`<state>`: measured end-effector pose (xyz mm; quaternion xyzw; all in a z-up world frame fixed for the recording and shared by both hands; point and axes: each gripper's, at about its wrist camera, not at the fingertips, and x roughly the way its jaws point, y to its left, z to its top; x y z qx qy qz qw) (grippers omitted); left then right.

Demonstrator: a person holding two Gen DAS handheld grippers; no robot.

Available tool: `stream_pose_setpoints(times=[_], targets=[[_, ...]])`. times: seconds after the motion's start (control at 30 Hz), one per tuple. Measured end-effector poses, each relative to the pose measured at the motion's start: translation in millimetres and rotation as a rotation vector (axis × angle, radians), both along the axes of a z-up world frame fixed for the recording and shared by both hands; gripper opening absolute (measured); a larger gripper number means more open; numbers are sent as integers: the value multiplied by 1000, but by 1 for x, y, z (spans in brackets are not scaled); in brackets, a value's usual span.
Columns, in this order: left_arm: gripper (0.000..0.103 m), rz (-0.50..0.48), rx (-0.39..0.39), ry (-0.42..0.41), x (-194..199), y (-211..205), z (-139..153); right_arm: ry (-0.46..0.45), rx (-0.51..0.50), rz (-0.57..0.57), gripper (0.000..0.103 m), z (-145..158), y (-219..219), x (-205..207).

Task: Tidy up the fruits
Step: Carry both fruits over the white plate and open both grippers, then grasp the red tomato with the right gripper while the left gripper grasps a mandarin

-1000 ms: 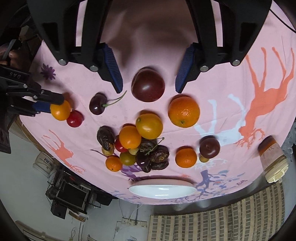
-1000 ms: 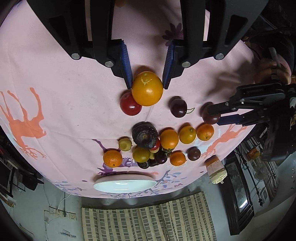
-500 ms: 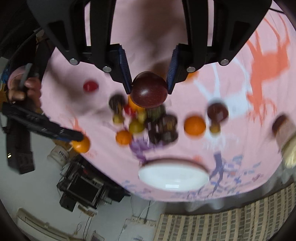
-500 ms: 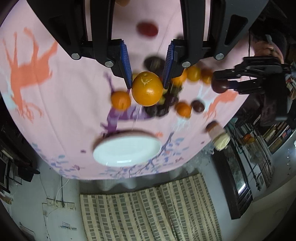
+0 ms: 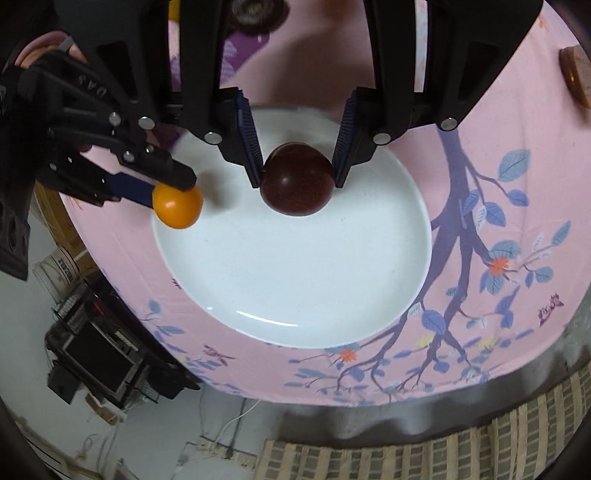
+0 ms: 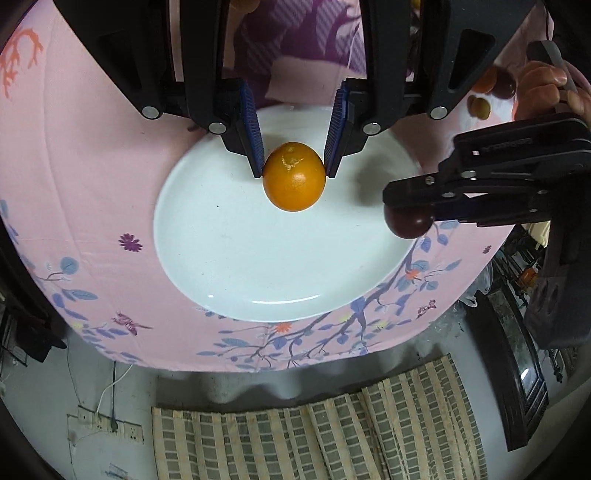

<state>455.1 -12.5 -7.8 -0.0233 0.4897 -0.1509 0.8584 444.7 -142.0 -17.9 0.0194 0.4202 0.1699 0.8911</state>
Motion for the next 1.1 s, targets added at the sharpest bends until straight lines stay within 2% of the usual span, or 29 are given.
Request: stream_pose_setpoints(times=[0.07, 0.13, 0.17, 0.23, 0.27, 0.3, 0.33, 0.43, 0.5, 0.7, 0.8, 0.9, 0.97, 1.0, 1.1], targets=[[41, 27, 1, 17, 7, 2, -8, -2, 5, 5, 37, -6, 3, 6], [53, 48, -6, 21, 7, 5, -9, -20, -4, 9, 58, -4, 5, 2], [61, 56, -7, 8, 0, 7, -3, -28, -14, 1, 59, -1, 5, -2], [70, 39, 4, -43, -19, 11, 13, -61, -30, 1, 59, 12, 3, -20], [79, 29, 21, -69, -30, 12, 21, -86, -38, 14, 60, 20, 2, -35], [87, 20, 46, -106, -47, 13, 32, -116, -46, 29, 64, 30, 0, -57], [90, 12, 57, -137, -64, 15, 40, -127, -47, 35, 69, 34, -2, -68], [94, -12, 68, -215, -123, 24, 56, -145, -40, 68, 70, 45, -12, -126], [95, -1, 71, -253, -164, 35, 58, -137, -51, 70, 70, 42, -19, -167], [95, 63, -17, -230, -258, 70, 36, -81, -51, 58, 69, 8, -26, -261], [95, 83, 14, -250, -294, 74, 25, -49, -90, 56, 61, -14, -20, -287], [95, 74, 23, -252, -319, 75, 18, -36, -111, 41, 58, -24, -16, -294], [95, 73, 34, -253, -332, 76, 15, -13, -123, 37, 46, -31, -13, -294], [95, 74, 40, -255, -337, 76, 13, -4, -130, 36, 27, -34, -12, -293], [95, 23, 52, -244, -347, 77, 6, -7, -146, 31, 27, -37, -10, -298]])
